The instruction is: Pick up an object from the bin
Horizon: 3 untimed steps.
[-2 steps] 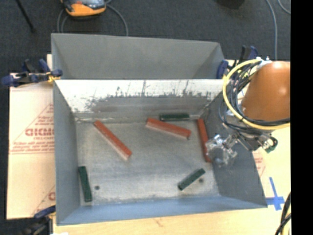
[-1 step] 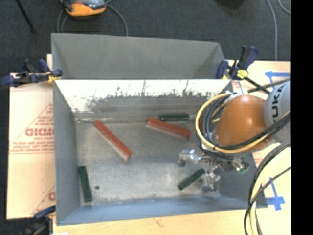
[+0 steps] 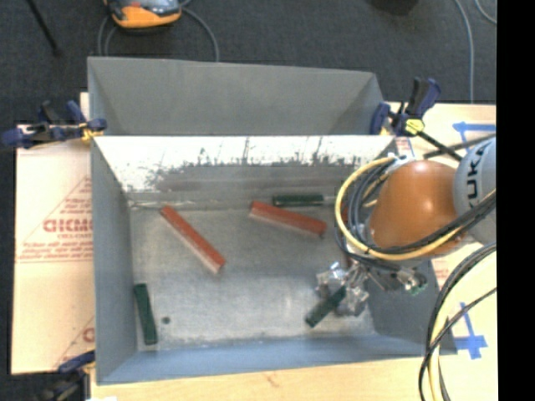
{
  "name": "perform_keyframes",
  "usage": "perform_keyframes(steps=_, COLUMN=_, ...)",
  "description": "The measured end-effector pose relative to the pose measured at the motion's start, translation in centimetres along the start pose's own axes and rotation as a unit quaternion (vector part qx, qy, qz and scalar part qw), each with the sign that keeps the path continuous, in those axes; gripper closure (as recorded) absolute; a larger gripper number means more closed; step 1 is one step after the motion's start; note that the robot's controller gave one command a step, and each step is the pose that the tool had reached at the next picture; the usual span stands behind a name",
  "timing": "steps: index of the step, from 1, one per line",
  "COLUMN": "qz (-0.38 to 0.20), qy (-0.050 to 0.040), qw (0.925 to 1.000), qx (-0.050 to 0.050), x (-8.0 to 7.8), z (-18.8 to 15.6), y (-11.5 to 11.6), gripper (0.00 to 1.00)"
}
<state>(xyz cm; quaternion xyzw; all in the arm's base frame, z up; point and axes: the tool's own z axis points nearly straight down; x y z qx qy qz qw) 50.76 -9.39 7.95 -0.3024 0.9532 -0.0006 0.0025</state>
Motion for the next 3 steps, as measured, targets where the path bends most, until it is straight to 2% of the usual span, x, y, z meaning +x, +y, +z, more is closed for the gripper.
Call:
perform_keyframes(steps=1, qz=0.0, qy=0.0001, qw=1.0, qx=0.0, x=0.01, z=0.0, y=0.0, gripper=0.0)
perform_keyframes(steps=2, qz=0.0, qy=0.0001, qw=1.0, qx=0.0, x=0.01, z=0.0, y=-0.01, gripper=1.0)
perform_keyframes(steps=3, qz=0.0, qy=0.0002, qw=1.0, qx=0.0, x=0.02, z=0.0, y=-0.01, gripper=1.0)
